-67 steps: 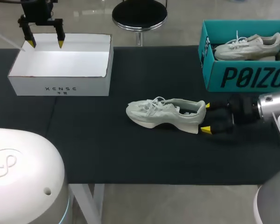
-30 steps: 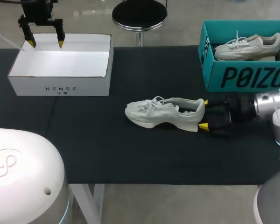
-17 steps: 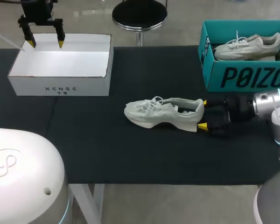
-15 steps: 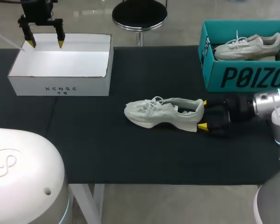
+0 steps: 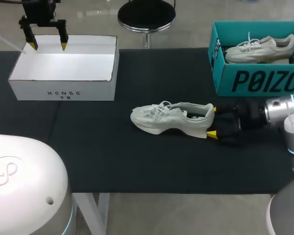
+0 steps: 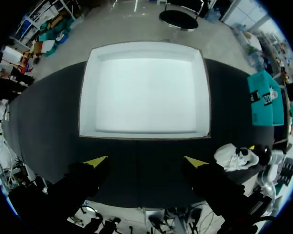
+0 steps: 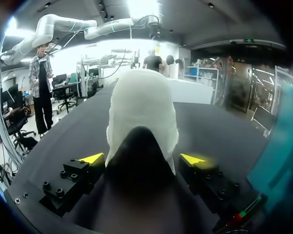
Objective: Take the shoe out of the shoebox, open the shoe tongue, remove and reinsert the insole, then place the shoe into the shoebox
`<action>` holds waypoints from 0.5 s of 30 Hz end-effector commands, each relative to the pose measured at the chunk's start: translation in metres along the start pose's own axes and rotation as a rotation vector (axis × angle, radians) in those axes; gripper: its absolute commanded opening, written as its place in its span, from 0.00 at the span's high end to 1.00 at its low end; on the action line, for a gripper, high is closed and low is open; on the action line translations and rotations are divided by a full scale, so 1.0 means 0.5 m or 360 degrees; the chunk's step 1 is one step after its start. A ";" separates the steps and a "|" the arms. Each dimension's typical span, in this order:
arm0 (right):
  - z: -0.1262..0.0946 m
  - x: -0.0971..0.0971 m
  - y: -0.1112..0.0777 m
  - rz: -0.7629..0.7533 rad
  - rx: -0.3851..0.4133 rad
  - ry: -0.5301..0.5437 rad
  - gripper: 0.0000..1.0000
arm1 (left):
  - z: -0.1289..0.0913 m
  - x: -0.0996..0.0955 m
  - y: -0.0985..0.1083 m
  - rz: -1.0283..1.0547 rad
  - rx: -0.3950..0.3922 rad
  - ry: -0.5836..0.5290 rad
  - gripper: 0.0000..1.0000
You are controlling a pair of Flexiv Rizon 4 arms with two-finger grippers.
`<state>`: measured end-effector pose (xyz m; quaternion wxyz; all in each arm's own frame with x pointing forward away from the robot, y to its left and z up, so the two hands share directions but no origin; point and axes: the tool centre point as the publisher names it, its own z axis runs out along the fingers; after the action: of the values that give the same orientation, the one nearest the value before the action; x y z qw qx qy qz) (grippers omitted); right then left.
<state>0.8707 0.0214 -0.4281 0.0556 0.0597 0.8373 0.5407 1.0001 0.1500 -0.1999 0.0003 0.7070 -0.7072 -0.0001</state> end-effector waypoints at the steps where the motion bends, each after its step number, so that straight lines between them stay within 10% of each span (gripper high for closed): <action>1: 0.013 -0.005 0.000 0.0003 0.0004 0.0000 0.00 | 0.000 0.000 0.000 0.0000 0.0001 0.0000 0.00; 15: 0.030 -0.014 -0.002 0.0005 -0.0005 0.0025 0.00 | 0.000 0.000 0.000 0.0000 0.0001 0.0000 0.00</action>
<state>0.8756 0.0306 -0.4310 0.0501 0.0571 0.8365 0.5427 1.0001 0.1500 -0.1999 0.0003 0.7071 -0.7072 -0.0001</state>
